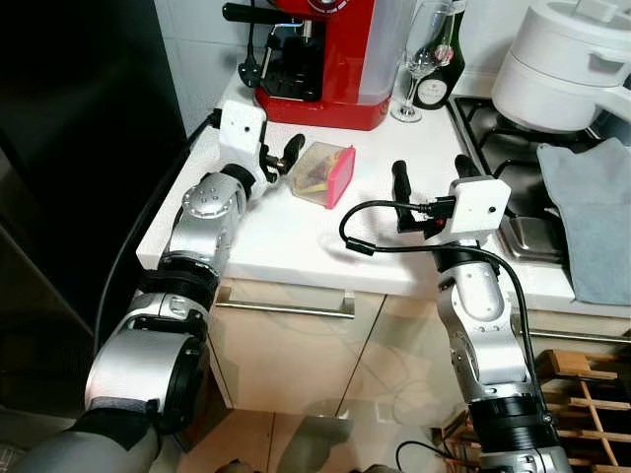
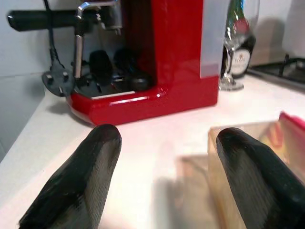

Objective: Restocking fridge

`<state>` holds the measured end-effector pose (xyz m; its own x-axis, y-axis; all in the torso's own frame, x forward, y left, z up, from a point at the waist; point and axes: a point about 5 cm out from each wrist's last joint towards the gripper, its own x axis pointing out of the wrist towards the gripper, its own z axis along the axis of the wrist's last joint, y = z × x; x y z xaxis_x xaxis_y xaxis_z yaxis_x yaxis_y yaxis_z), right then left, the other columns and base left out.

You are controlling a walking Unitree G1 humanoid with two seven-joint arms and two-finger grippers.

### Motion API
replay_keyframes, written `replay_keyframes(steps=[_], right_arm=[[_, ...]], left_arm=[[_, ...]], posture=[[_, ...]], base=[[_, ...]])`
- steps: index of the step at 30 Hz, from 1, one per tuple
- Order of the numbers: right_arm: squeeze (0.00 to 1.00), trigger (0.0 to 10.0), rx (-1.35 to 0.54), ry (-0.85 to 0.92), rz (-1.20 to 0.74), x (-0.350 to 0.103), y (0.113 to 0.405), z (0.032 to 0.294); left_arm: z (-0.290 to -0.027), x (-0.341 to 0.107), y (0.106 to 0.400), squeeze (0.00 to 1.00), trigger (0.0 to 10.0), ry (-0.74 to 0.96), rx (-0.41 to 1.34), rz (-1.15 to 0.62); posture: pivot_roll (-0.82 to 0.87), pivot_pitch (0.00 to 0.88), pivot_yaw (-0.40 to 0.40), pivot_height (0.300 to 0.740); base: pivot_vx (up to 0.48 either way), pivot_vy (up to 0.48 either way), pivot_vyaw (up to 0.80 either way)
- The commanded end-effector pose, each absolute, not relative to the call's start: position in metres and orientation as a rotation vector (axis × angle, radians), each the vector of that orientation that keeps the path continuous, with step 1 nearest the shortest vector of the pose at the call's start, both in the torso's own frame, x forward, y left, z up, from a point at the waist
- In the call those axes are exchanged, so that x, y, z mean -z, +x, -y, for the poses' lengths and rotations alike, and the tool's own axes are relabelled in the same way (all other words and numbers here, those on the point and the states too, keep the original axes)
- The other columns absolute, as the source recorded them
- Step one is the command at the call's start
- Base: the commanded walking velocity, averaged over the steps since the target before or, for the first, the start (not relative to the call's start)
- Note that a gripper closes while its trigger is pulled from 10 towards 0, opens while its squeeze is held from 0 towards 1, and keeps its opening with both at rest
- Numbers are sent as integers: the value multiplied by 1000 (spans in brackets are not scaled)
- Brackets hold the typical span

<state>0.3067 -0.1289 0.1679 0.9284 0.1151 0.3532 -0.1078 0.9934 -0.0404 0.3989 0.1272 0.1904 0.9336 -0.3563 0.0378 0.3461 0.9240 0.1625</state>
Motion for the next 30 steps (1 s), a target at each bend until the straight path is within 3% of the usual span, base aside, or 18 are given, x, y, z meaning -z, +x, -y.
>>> replay_keyframes(steps=[1, 11, 21, 30], right_arm=[[0, 10000, -108, -11, 354, -167, 306, 131], [0, 10000, -97, -1, 340, -164, 304, 130], [0, 10000, -104, 6, 322, -160, 304, 129], [0, 10000, -112, 1, 315, -160, 305, 129]], left_arm=[[-126, -197, 401, 0, 10000, 194, 383, 78], [-128, -191, 403, 0, 10000, 250, 420, 16], [-136, -161, 399, 0, 10000, 35, 420, -195], [-138, -165, 400, 0, 10000, -45, 435, -185]], posture=[[-44, 0, 3, 740], [-48, 0, 27, 740], [-47, 0, 25, 740], [-47, 0, 20, 740]], base=[[0, 0, 0], [0, 0, 0], [0, 0, 0], [0, 0, 0]])
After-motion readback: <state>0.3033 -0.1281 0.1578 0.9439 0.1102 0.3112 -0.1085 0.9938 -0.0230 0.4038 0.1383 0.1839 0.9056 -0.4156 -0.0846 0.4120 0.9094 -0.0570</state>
